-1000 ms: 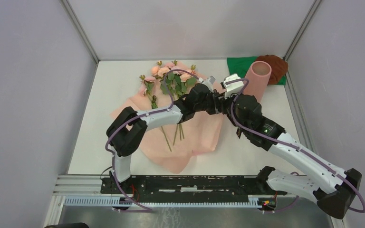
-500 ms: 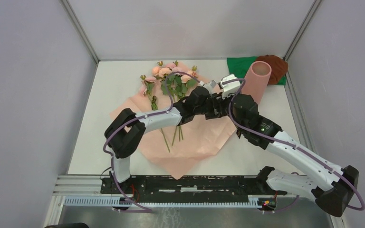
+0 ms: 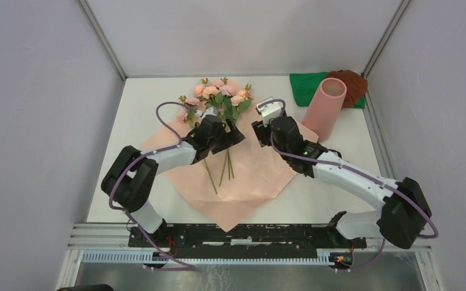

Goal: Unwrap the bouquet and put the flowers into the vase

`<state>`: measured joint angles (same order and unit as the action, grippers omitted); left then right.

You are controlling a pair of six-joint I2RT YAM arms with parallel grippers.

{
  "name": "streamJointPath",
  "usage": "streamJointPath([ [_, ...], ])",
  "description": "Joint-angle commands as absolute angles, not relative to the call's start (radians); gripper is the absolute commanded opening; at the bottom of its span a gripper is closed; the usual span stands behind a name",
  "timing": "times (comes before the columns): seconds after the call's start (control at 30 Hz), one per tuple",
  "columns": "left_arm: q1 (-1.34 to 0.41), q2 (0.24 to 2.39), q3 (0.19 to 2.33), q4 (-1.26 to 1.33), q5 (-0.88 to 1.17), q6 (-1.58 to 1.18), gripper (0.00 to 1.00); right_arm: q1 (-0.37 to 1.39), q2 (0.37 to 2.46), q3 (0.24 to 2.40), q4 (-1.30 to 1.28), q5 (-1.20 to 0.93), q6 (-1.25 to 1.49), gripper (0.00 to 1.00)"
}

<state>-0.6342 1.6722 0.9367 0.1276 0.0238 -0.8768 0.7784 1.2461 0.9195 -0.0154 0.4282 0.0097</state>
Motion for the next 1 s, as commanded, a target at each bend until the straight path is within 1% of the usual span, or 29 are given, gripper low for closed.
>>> streamJointPath([
  [0.0,-0.582,1.525,0.844,0.137,-0.172,-0.864,0.98,0.769,1.369,0.925,0.021,0.399,0.034,0.68],
  [0.13,-0.561,1.425,0.783,0.119,-0.254,-0.861,0.98,0.768,1.454,0.954,0.041,0.382,0.037,0.68],
  [0.27,-0.537,1.343,0.758,0.090,-0.332,-0.853,0.98,0.767,1.575,1.027,0.018,0.351,0.035,0.68],
  [0.33,-0.522,1.314,0.753,0.062,-0.358,-0.851,0.98,0.767,1.624,1.067,0.018,0.301,0.045,0.67],
  [0.43,-0.501,1.302,0.774,-0.035,-0.430,-0.852,0.97,0.767,1.706,1.151,0.005,0.217,0.066,0.61],
  [0.53,-0.472,1.295,0.787,-0.135,-0.497,-0.887,1.00,0.760,1.783,1.232,0.023,0.098,0.110,0.60],
  [0.6,-0.453,1.287,0.781,-0.156,-0.493,-0.897,1.00,0.760,1.832,1.271,0.032,0.054,0.142,0.60],
  [0.73,-0.443,1.275,0.763,-0.155,-0.467,-0.914,1.00,0.759,1.937,1.367,0.003,0.032,0.175,0.59],
  [0.97,-0.442,1.289,0.757,-0.126,-0.416,-0.916,1.00,0.760,1.989,1.388,0.018,0.023,0.198,0.60],
])
